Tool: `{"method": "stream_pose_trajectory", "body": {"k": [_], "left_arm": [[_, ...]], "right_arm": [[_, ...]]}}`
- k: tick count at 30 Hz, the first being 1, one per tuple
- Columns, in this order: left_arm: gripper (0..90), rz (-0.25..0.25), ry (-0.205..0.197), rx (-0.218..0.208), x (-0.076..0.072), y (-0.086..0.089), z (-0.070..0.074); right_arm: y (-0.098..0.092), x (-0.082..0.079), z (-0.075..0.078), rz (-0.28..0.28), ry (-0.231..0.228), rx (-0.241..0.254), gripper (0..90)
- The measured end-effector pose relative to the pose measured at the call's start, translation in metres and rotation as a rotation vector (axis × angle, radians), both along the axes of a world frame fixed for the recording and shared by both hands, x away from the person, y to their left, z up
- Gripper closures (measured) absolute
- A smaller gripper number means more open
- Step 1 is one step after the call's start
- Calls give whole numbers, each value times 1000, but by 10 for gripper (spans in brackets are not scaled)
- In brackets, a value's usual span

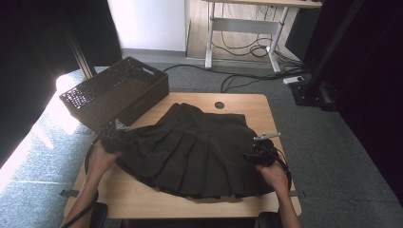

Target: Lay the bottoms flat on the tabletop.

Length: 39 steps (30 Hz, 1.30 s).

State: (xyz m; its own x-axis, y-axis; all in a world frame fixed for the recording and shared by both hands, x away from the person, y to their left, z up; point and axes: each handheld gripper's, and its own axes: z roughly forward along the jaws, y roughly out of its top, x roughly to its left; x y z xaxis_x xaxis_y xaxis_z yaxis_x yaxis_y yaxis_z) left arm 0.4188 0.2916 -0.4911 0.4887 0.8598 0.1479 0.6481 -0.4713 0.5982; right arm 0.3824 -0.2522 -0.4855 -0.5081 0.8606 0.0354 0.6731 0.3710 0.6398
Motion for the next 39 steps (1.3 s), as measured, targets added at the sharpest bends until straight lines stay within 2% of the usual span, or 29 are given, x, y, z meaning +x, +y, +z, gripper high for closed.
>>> {"method": "stream_pose_trajectory", "body": {"k": [5,7,8,9,10,12,13,15,17,18,21,24,28,31,32,33,34,35,37,39], "left_arm": [[387,17,50,3,-6,9,-21],[425,19,80,-23,-7,14,-31],[428,22,87,-47,-7,16,-34],[446,23,93,-89,-8,19,-35],[503,26,100,-116,-8,21,-36],[581,31,93,-133,-10,22,-36],[651,23,90,-139,-11,21,-37],[793,3,83,-134,-14,17,-37],[833,0,85,-110,-16,12,-36],[837,-5,95,-107,-18,10,-35],[839,-40,121,-110,-27,2,-33],[837,-79,150,-128,-41,-9,-32],[820,-159,169,-135,-63,-29,-32],[743,-225,179,-143,-70,-40,-28],[694,-248,169,-166,-71,-40,-21],[659,-251,149,-187,-71,-38,-16],[605,-238,111,-208,-71,-35,-9],[562,-213,65,-218,-70,-30,0],[500,-171,23,-219,-64,-22,8],[478,-124,28,-190,-52,-15,5]], "right_arm": [[-8,-14,-9,-18,13,-7,422],[-14,-19,-13,-30,24,3,422],[-17,-23,-16,-34,34,7,422],[-19,-26,-19,-34,42,7,420],[-21,-29,-22,-38,48,5,418],[-25,-34,-28,-48,56,-1,413],[-27,-36,-32,-55,58,-3,413],[-31,-39,-38,-65,61,-2,418],[-32,-40,-45,-64,75,-8,455],[-31,-42,-46,-63,62,-10,475],[-28,-44,-45,-54,73,-5,582],[-22,-48,-45,-43,73,0,603],[-13,-53,-45,-20,79,5,610],[-9,-56,-45,-13,80,2,610],[-9,-56,-44,-12,82,1,597],[-9,-56,-44,-14,86,6,557],[-9,-56,-44,-19,88,8,507],[-8,-57,-44,-33,83,4,484],[-8,-60,-42,-56,59,14,432],[-6,-61,-41,-78,53,-4,402]]}}
